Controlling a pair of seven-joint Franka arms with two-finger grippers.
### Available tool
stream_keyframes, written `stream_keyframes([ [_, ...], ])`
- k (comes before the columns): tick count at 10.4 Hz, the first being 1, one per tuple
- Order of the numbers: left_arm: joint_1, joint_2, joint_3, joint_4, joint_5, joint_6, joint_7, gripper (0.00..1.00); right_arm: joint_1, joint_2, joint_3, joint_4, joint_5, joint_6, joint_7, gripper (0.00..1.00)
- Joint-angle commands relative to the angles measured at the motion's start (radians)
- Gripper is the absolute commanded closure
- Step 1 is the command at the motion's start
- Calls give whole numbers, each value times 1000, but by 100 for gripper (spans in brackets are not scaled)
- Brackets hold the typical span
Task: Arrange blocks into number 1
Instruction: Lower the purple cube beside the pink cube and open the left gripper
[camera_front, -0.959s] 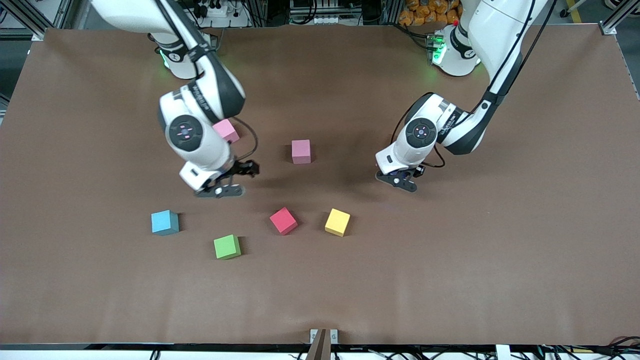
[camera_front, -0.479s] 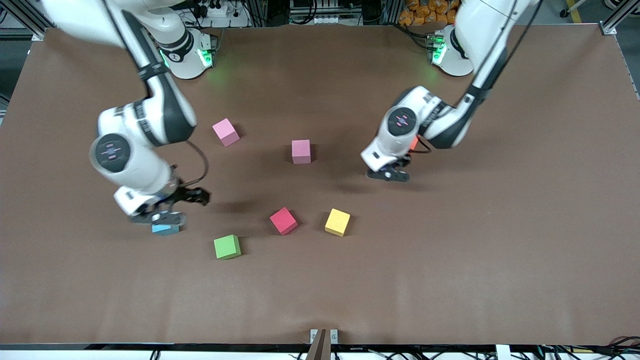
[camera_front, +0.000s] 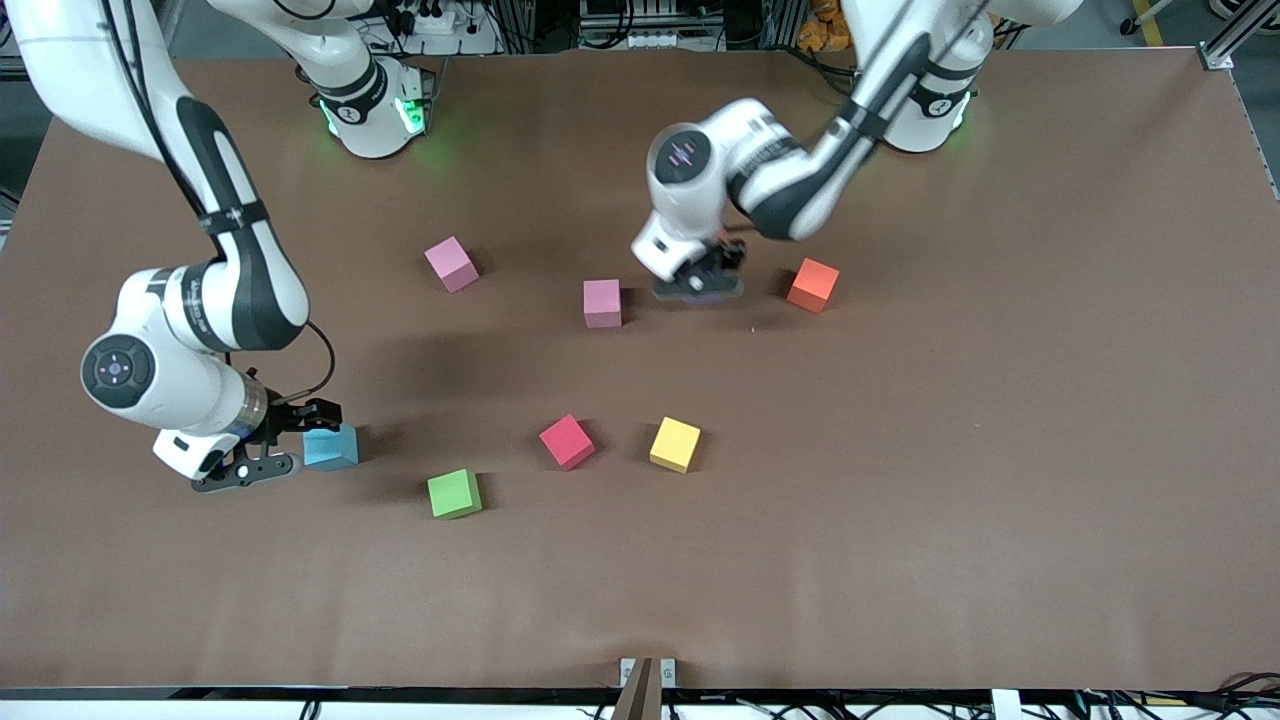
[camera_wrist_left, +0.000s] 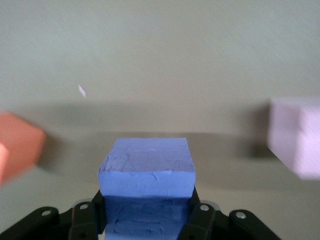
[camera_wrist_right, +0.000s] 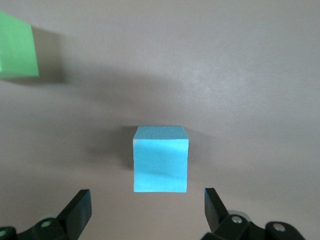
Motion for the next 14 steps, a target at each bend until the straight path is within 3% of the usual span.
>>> stream_keyframes([
  [1,-42,15,-59,34,8,-22,-129,100,1,55,14,19,5,2,-33,0],
  [7,-142,222,-60,275,-26,-22,-162,100,3,66,-32,14,13,7,-96,0],
  [14,-133,282,-51,325,-13,-22,-90,100,13,93,-41,17,95,16,-96,0],
])
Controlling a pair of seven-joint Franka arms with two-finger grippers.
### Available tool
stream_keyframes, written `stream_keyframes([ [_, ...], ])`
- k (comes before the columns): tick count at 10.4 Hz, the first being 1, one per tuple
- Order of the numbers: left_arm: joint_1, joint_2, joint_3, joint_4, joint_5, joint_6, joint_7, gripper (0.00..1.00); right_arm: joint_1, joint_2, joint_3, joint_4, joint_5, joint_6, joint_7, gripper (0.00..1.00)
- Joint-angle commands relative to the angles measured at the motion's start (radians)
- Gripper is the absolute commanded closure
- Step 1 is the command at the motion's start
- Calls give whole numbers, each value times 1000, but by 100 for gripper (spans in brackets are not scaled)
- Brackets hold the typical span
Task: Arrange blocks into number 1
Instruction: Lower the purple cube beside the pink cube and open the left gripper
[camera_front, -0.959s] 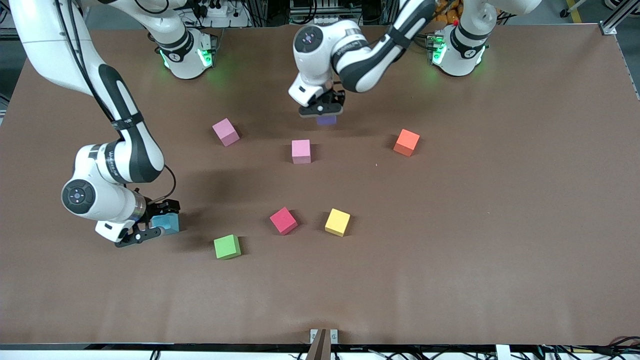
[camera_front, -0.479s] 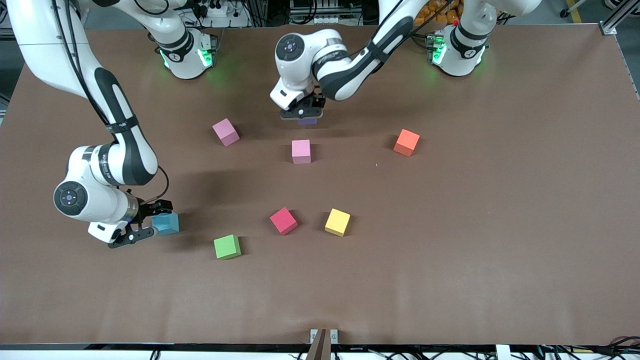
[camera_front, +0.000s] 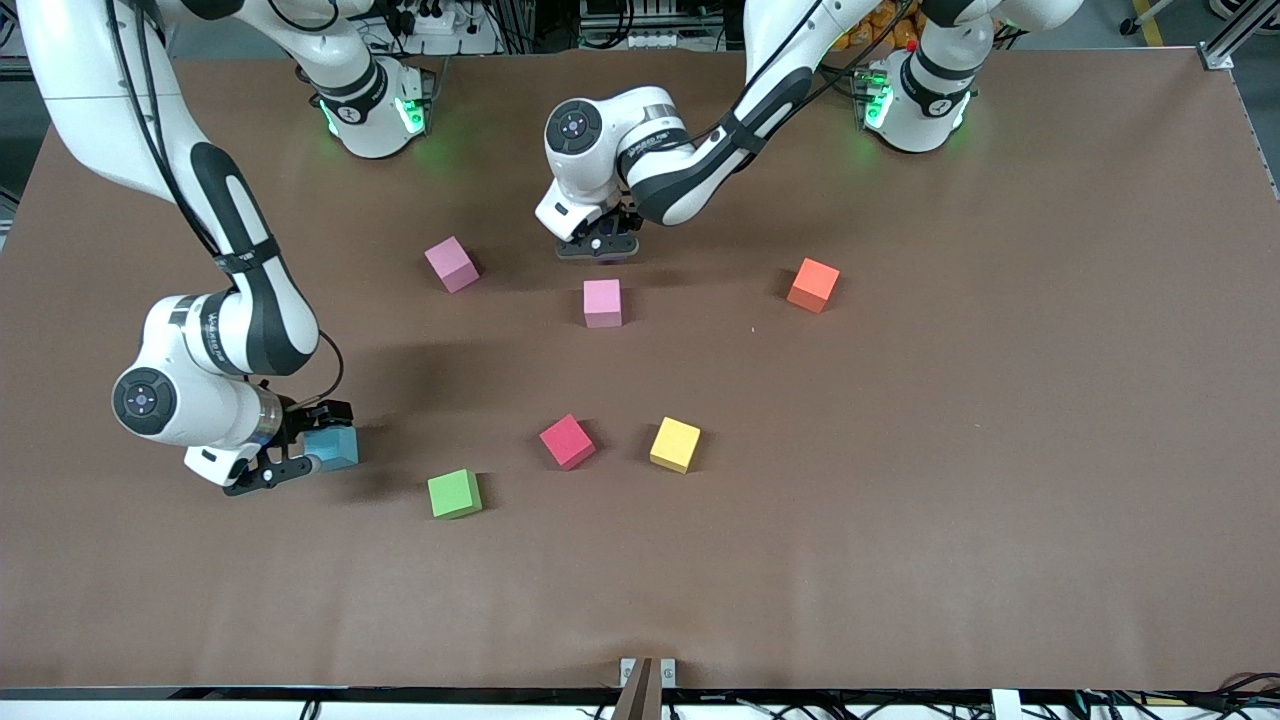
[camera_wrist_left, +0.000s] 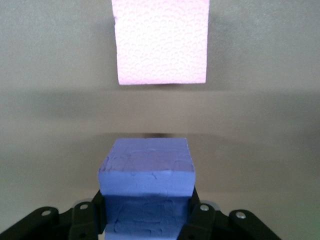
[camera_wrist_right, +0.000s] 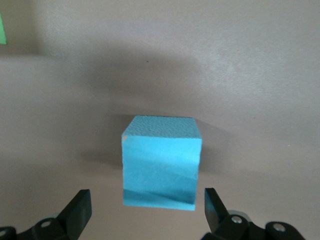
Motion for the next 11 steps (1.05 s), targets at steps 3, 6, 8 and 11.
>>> stream_keyframes([
  [3,-8,37,42,50,-5,-19,69,100,14,28,-23,15,22,26,-22,0],
  [6,-10,59,44,69,-3,-19,69,100,23,43,-31,15,24,56,-21,0],
  [8,-10,68,44,72,-3,-16,69,100,29,58,-46,17,42,72,-18,0],
  [11,-11,89,45,98,-3,-14,59,100,37,60,-69,20,107,72,-4,7],
])
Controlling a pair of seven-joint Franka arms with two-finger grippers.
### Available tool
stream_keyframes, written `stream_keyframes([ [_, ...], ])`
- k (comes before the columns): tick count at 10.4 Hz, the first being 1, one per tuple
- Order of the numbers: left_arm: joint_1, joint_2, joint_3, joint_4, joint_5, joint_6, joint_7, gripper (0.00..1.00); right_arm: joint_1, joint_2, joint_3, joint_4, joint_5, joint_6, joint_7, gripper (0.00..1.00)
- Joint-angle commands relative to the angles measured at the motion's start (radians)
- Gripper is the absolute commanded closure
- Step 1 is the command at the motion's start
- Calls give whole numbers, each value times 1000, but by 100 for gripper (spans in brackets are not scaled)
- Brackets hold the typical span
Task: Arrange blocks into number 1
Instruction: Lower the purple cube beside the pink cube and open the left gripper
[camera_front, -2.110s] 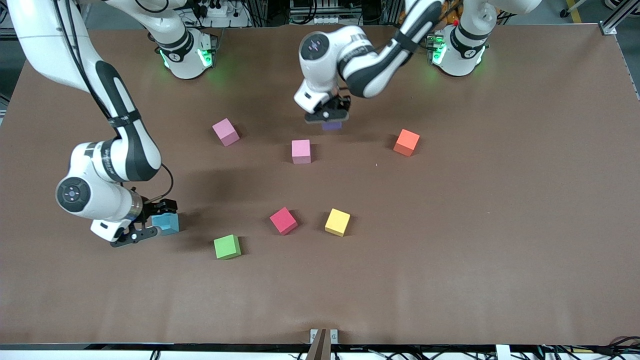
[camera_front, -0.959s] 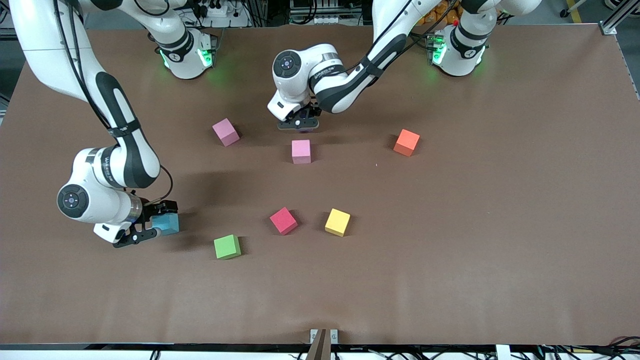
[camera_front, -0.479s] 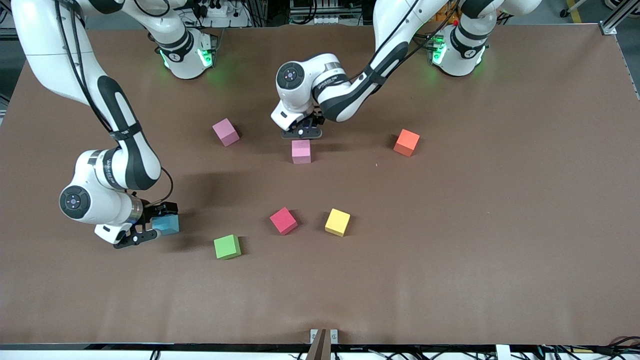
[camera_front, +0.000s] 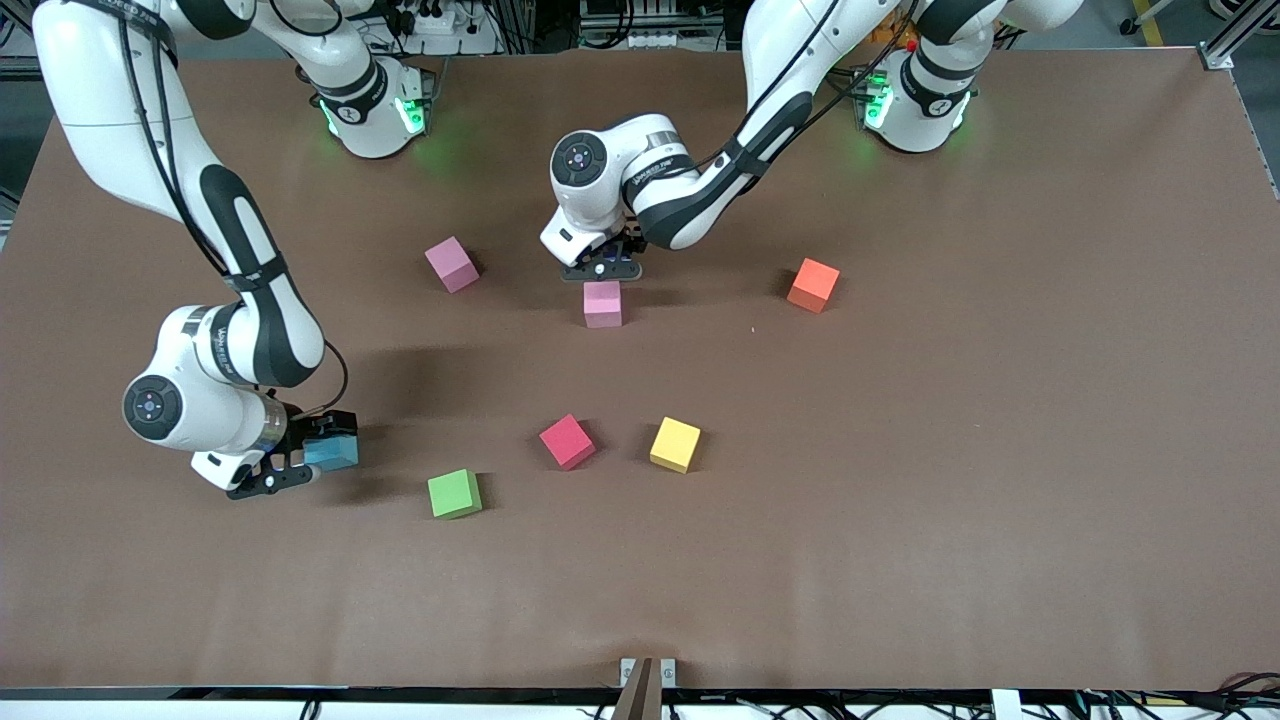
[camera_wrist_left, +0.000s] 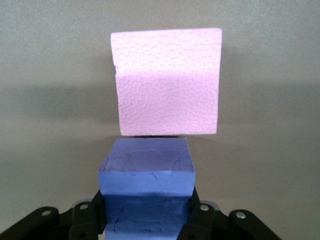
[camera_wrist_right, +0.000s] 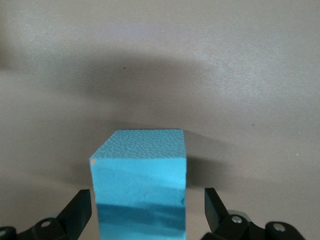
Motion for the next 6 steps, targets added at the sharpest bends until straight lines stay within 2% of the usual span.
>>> stream_keyframes([
  [1,-11,29,6,49,-3,-11,9,100,16,10,-20,23,42,-3,1,16],
  [3,-11,31,8,51,-2,-11,6,100,16,13,-26,23,83,-3,1,36],
  [6,-11,39,20,57,-3,-10,3,100,28,21,-41,24,97,4,1,38],
])
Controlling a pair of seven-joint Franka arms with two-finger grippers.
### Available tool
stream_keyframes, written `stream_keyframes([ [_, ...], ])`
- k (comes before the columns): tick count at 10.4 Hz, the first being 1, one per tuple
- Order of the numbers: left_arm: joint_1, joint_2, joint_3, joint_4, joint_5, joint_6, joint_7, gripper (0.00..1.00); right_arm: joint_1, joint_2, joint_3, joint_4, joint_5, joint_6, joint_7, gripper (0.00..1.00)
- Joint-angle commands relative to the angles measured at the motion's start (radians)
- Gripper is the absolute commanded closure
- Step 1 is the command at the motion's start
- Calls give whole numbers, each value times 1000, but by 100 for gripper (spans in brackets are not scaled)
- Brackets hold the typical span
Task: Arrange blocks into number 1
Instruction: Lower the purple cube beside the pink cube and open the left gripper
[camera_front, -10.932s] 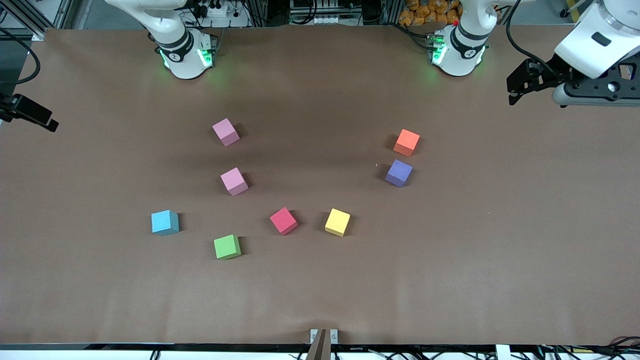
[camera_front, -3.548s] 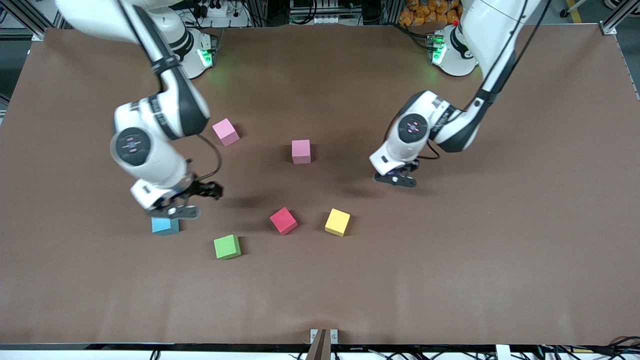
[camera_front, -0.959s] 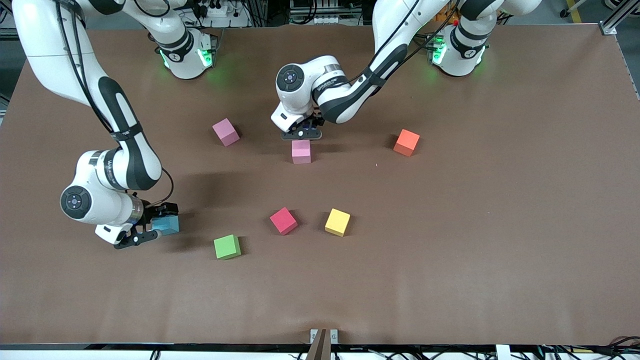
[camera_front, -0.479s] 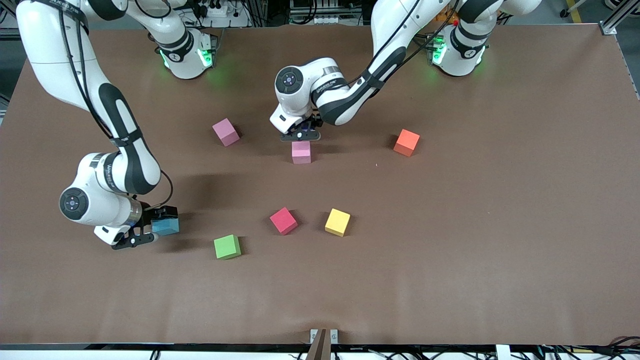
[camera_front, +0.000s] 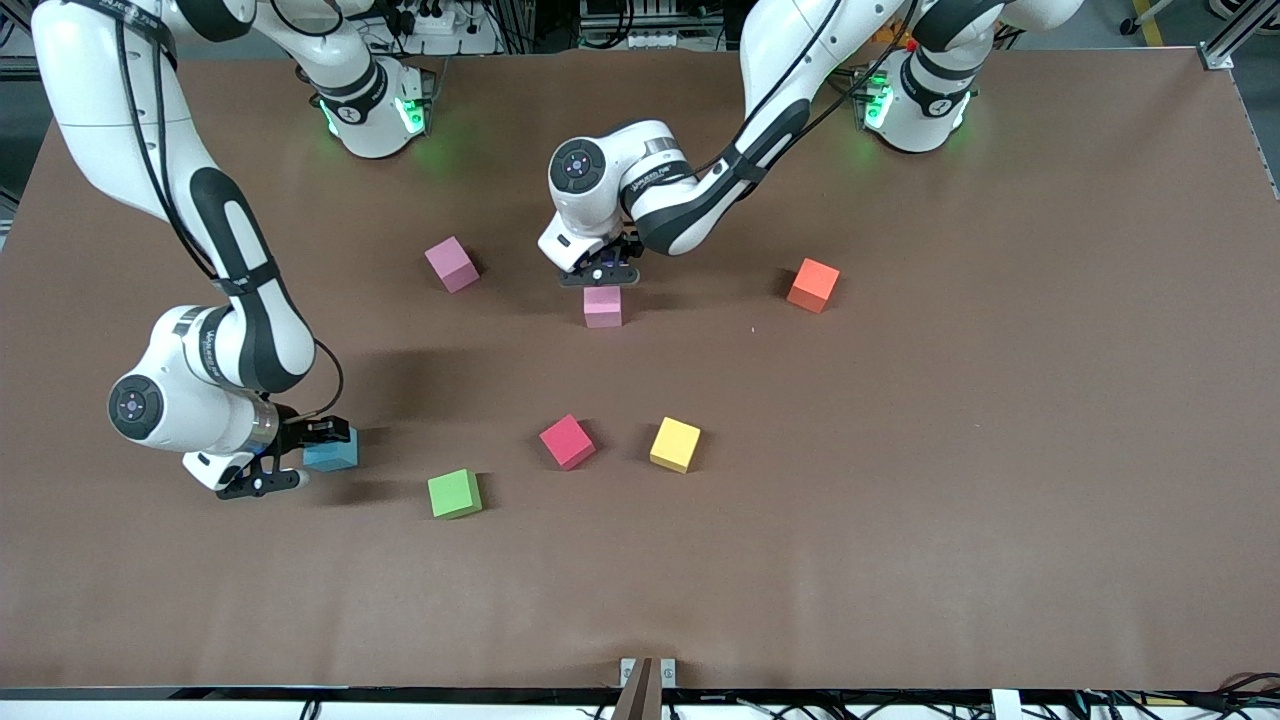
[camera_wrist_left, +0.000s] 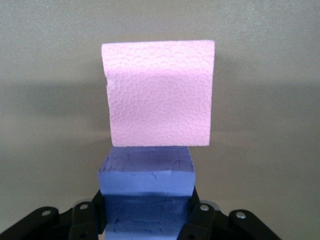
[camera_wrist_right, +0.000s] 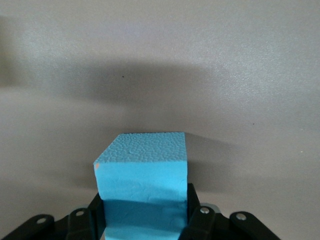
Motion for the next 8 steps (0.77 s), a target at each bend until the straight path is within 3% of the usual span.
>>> stream_keyframes([
  [1,-19,19,27,33,-3,-10,3,100,23,21,-25,20,24,12,-1,38],
  [8,-49,31,56,55,-3,-7,-17,100,113,-135,-37,-29,26,-19,211,38],
])
